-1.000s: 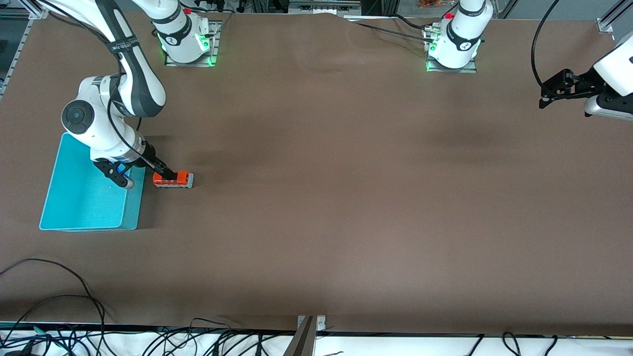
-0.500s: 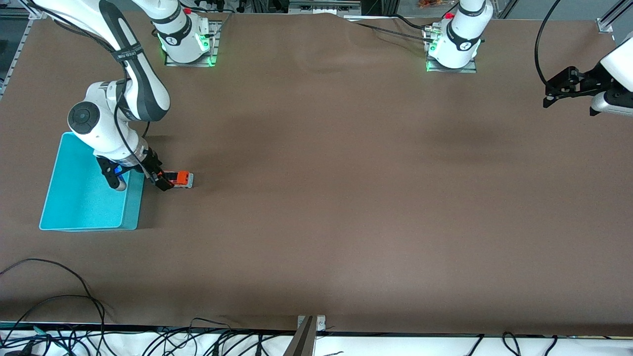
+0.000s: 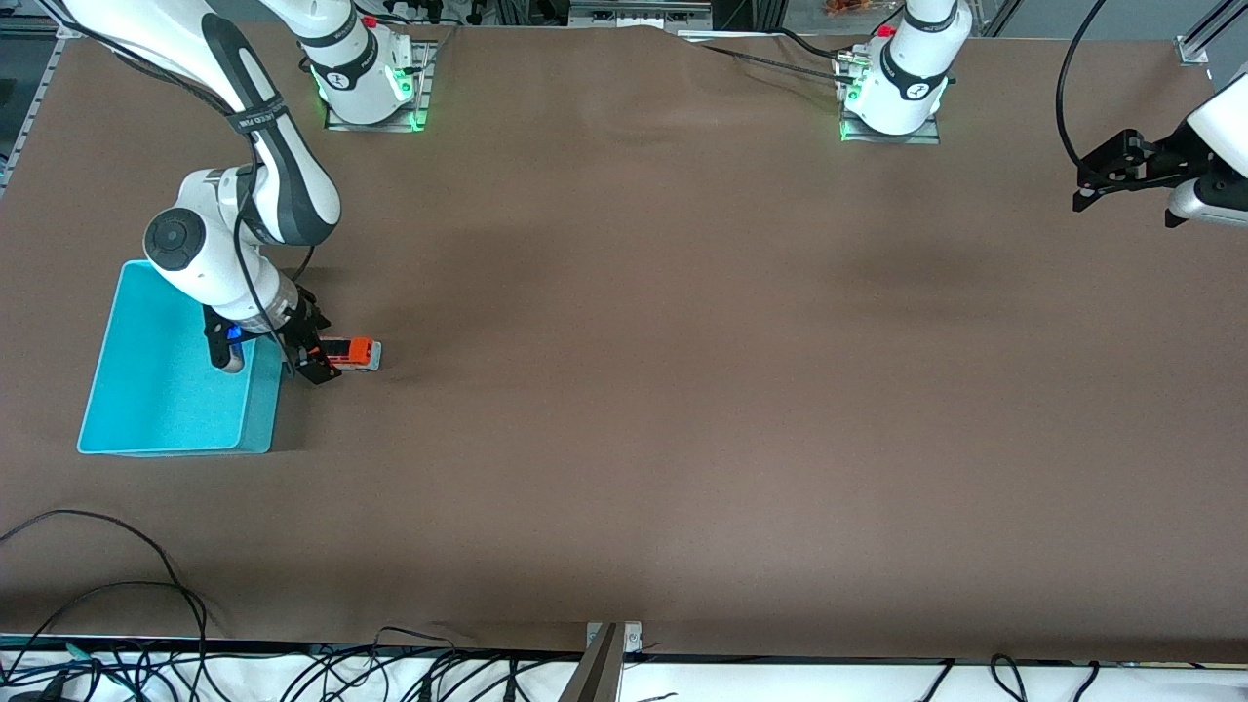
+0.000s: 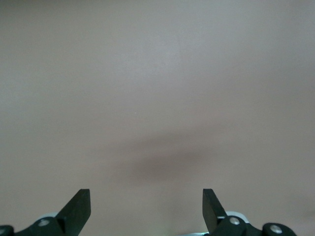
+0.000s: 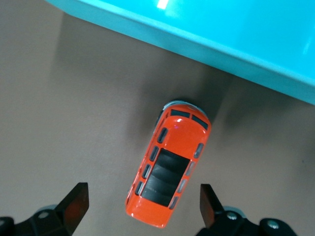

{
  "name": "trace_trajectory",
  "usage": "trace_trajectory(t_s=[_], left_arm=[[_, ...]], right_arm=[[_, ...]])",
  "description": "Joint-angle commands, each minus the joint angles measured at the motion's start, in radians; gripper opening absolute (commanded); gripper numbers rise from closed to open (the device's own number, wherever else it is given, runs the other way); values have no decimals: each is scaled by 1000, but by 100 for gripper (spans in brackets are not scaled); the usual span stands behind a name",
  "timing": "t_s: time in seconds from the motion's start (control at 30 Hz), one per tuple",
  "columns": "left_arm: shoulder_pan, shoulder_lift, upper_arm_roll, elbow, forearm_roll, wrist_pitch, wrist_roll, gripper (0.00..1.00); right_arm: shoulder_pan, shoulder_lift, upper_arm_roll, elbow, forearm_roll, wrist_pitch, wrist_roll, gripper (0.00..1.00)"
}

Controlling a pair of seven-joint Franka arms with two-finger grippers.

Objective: Wind up bus and store in blue box

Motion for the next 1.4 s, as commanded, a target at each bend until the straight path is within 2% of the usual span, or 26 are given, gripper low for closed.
trace_trajectory(t_s=[0.0,0.73,0.93,0.97,1.07,1.13,1.3,1.37], left_arm=[[9,4,2,23,-30,-22,20,100],[25,4,0,26,-36,-22,20,100],[26,6,0,25,-38,-22,22,100],[25,7,0,25,-38,-23,22,100],[25,7,-1,25,-40,-23,20,100],[25,7,-1,25,-40,-23,20,100],[26,7,0,25,-63,-23,22,100],[26,7,-1,25,-66,-23,20,100]], right_arm=[[4,13,-3,-11,-11,26,45,100],[4,97,-11,-2,-19,104,43,100],[4,112,-25,-2,-50,127,31,100],[4,112,-25,-2,-57,131,33,92],[4,115,-25,-2,-62,135,33,50],[4,119,-25,-2,-62,147,33,31],[7,117,-25,-3,-65,158,36,0],[12,112,-25,-3,-67,158,36,0]])
